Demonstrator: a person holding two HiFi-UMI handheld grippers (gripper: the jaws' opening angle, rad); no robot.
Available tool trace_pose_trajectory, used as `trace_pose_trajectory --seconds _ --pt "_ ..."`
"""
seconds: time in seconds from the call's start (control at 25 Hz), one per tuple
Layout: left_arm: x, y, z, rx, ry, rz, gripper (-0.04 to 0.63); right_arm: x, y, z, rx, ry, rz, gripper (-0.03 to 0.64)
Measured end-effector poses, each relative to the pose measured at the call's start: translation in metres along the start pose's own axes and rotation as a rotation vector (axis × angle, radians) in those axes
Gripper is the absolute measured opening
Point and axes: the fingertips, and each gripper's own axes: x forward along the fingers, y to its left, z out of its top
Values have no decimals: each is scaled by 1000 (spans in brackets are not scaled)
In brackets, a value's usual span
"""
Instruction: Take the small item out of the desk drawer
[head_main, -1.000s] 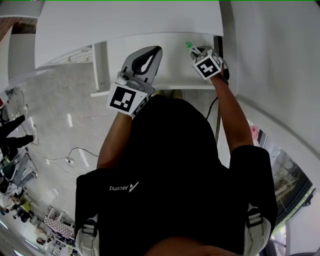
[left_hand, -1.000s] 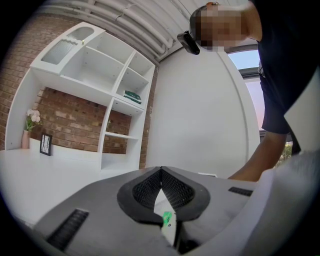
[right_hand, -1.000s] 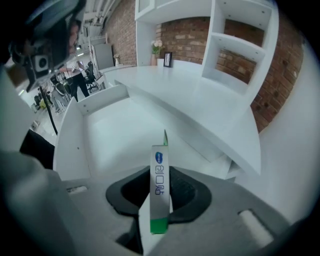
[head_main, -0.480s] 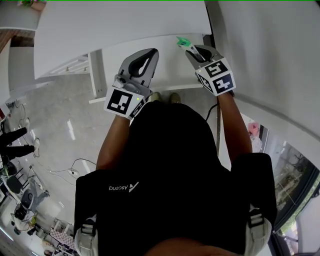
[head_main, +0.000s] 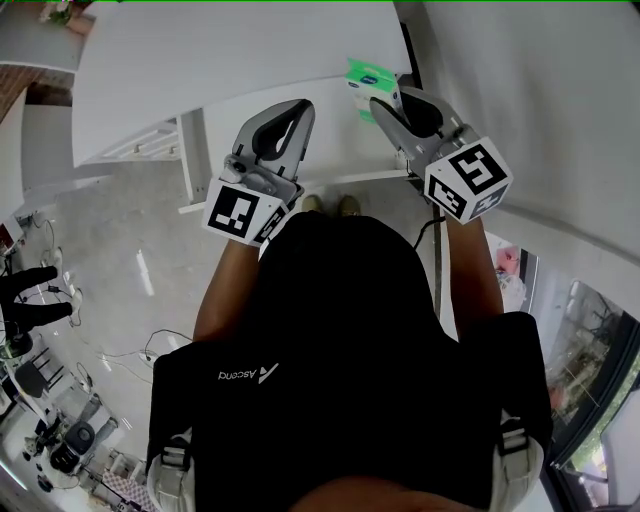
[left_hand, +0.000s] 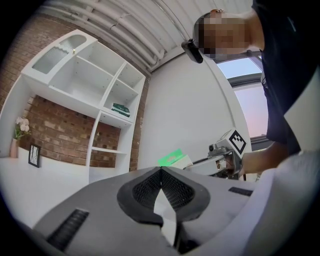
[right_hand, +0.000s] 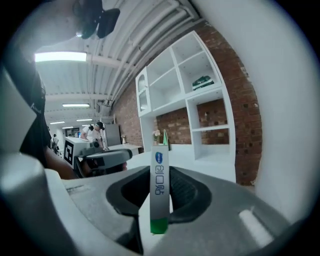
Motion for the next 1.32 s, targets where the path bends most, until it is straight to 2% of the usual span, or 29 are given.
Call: trace_pose_trajectory --seconds 0.24,0.48,1.32 --pt "-3 -3 13 12 -21 -1 -2 -19 21 31 14 -168 70 91" --pt "-4 -9 27 27 -62 -6 -2 -29 27 35 74 -262 100 89" --pt "-14 -10 27 23 -58 -11 -2 -32 39 40 103 -305 109 89"
